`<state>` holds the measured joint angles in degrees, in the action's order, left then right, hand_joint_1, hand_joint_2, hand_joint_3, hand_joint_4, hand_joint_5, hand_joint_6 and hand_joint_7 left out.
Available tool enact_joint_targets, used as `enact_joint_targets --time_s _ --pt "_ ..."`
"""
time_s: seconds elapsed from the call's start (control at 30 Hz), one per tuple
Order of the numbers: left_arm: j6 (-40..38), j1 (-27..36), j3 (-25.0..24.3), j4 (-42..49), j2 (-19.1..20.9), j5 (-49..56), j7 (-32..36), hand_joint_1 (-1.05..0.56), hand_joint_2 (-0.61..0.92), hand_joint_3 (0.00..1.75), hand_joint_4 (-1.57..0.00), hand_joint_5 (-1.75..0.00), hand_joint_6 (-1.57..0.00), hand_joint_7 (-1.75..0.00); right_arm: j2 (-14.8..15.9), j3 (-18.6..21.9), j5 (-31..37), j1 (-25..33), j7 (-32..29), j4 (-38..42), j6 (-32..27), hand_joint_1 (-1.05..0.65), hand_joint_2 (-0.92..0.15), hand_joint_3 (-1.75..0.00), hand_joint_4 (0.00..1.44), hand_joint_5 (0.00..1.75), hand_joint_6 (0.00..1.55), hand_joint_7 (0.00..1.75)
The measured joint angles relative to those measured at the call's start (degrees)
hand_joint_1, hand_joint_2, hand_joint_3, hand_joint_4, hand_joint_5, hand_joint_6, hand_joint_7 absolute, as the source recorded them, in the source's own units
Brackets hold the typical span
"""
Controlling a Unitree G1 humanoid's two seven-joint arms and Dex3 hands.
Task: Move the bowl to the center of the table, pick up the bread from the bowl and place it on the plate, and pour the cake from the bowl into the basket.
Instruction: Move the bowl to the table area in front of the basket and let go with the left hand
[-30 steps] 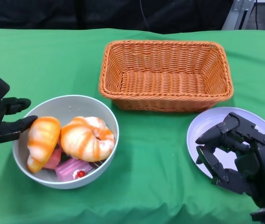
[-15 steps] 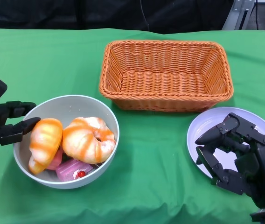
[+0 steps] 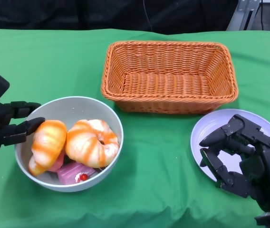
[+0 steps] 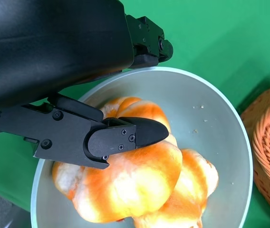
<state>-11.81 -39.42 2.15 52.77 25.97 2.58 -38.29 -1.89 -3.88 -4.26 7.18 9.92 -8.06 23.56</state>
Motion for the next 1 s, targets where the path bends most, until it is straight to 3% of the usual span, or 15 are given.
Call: enact_joint_targets --time_s 0.57,1.0 --pt "-0.21 0.69 1.02 -2.88 -1.87 -0.08 -0.13 -0.56 0.92 0.44 -0.14 -0.02 -0.09 -0.02 -0.01 -0.09 0.14 0.00 -0.29 -0.05 0.05 -0.24 -0.66 -0.63 0.71 1.54 0.66 1.21" --pt "-5.36 1.93 1.18 -7.77 -4.63 -0.55 3.69 -0.53 0.92 0.42 -0.15 -0.02 -0.16 -0.03 -0.14 -1.11 0.63 0.28 -0.88 -0.25 0.04 -0.23 -0.63 -0.69 0.71 1.54 0.67 1.20"
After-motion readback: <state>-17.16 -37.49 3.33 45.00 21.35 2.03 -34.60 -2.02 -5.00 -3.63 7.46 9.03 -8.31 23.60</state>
